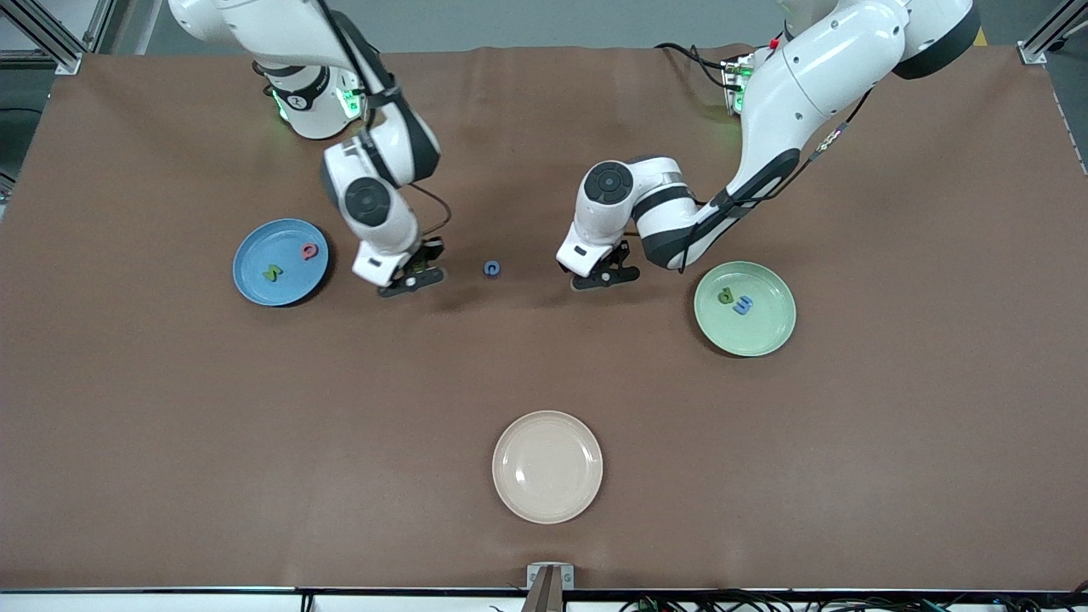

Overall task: Sort uppercase to blue plate, lowercase to green plate
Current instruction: 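Drop the B on the blue plate while the left gripper drops the u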

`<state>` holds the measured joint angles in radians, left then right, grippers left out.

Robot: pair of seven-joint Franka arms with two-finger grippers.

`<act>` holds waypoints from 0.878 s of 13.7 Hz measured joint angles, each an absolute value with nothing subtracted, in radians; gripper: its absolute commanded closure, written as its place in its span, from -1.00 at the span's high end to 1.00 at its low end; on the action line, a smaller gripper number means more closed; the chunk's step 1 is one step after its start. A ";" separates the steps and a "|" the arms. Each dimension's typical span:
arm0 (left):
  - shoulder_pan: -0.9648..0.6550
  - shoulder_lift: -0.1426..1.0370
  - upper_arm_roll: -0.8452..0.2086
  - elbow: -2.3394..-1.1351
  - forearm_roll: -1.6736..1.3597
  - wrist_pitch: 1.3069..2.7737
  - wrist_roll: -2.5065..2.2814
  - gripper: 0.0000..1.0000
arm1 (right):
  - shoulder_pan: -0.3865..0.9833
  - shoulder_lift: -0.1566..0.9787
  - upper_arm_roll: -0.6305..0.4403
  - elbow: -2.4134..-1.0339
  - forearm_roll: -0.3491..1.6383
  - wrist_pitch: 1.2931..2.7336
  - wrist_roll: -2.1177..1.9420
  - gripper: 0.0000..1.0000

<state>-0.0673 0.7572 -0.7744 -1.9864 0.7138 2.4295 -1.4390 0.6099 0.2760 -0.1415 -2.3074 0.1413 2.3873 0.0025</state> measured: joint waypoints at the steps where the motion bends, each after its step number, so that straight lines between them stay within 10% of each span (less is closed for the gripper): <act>1: -0.070 0.756 -0.774 -1.989 0.714 2.429 -1.439 -0.13 | 0.548 0.247 -0.144 -2.307 0.141 2.345 -0.087 -0.98; 10: -0.078 0.745 -0.782 -1.997 0.713 2.428 -1.486 -0.66 | 0.238 0.121 -0.150 -2.317 0.034 2.088 -0.388 -0.92; 11: -0.077 0.745 -0.782 -1.997 0.712 2.428 -1.489 -0.66 | 0.197 0.114 -0.151 -2.320 0.032 2.076 -0.423 -0.51; 12: -0.076 0.745 -0.782 -1.997 0.710 2.429 -1.491 -0.66 | 0.166 0.110 -0.152 -2.323 0.032 2.063 -0.444 0.84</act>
<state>-0.0762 0.7447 -0.7822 -1.9972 0.7103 2.4288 -1.4906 0.1662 0.1100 -0.1521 -2.3227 0.0317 2.0627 -0.4442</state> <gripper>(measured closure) 0.727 0.727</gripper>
